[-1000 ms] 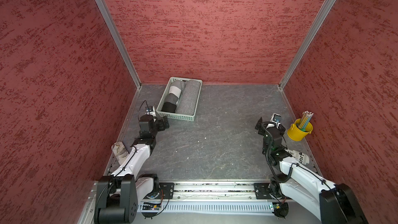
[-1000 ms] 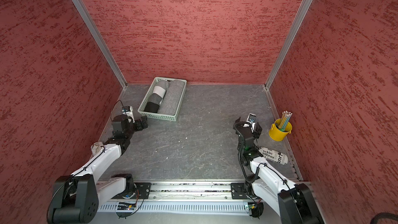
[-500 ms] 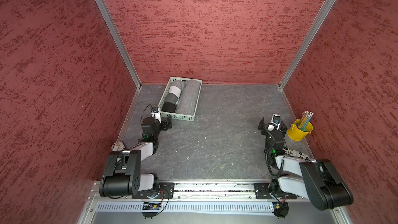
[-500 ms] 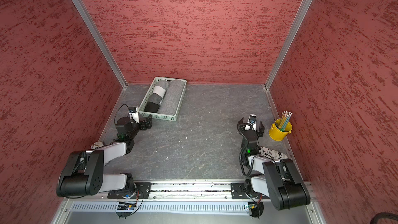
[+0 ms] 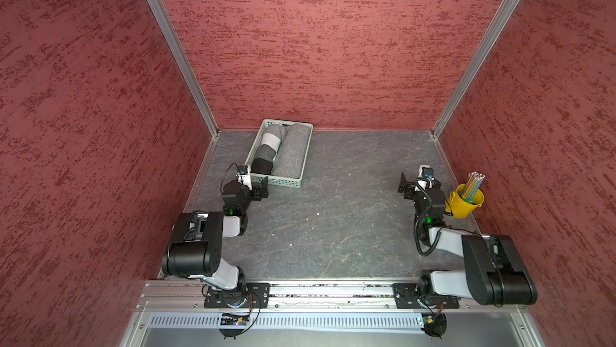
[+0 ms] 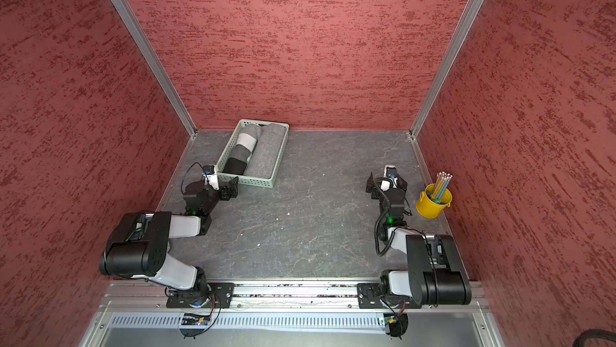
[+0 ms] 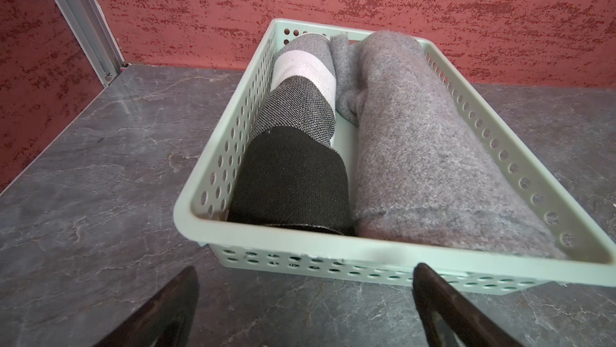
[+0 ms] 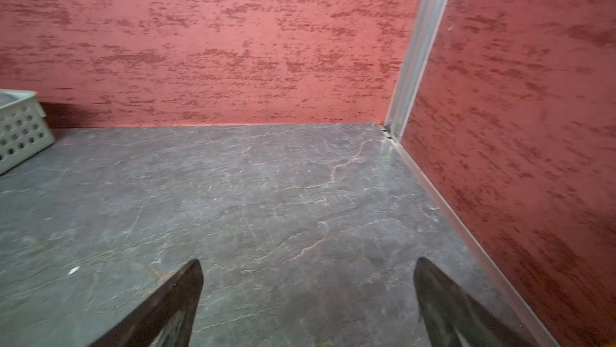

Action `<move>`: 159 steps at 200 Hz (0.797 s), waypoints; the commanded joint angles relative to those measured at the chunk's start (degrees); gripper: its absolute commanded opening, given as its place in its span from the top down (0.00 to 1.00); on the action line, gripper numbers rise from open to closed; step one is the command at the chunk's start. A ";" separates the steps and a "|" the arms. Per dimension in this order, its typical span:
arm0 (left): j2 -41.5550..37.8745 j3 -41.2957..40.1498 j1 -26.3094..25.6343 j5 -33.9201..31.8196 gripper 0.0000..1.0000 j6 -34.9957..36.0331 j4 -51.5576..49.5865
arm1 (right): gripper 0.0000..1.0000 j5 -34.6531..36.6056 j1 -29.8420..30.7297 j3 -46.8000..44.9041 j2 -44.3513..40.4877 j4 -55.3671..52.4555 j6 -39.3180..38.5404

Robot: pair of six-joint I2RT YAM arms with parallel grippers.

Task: Roll up the scarf and place it into the basket
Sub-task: Reset both arms

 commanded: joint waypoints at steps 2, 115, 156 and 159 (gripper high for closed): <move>0.12 0.87 0.19 -1.04 0.00 -0.64 1.68 | 0.01 -10.68 -1.23 -1.61 4.27 8.94 0.86; 0.04 0.67 -1.27 -4.00 0.00 0.29 1.88 | 0.01 -1.05 -3.88 -1.55 10.24 13.56 7.49; 0.04 0.83 -0.96 -3.68 0.00 0.03 1.62 | 0.01 -1.11 -3.84 -1.57 10.23 13.51 7.46; 0.05 0.83 -0.96 -3.73 0.00 0.06 1.66 | 0.01 -1.07 -3.83 -1.57 10.23 13.51 7.47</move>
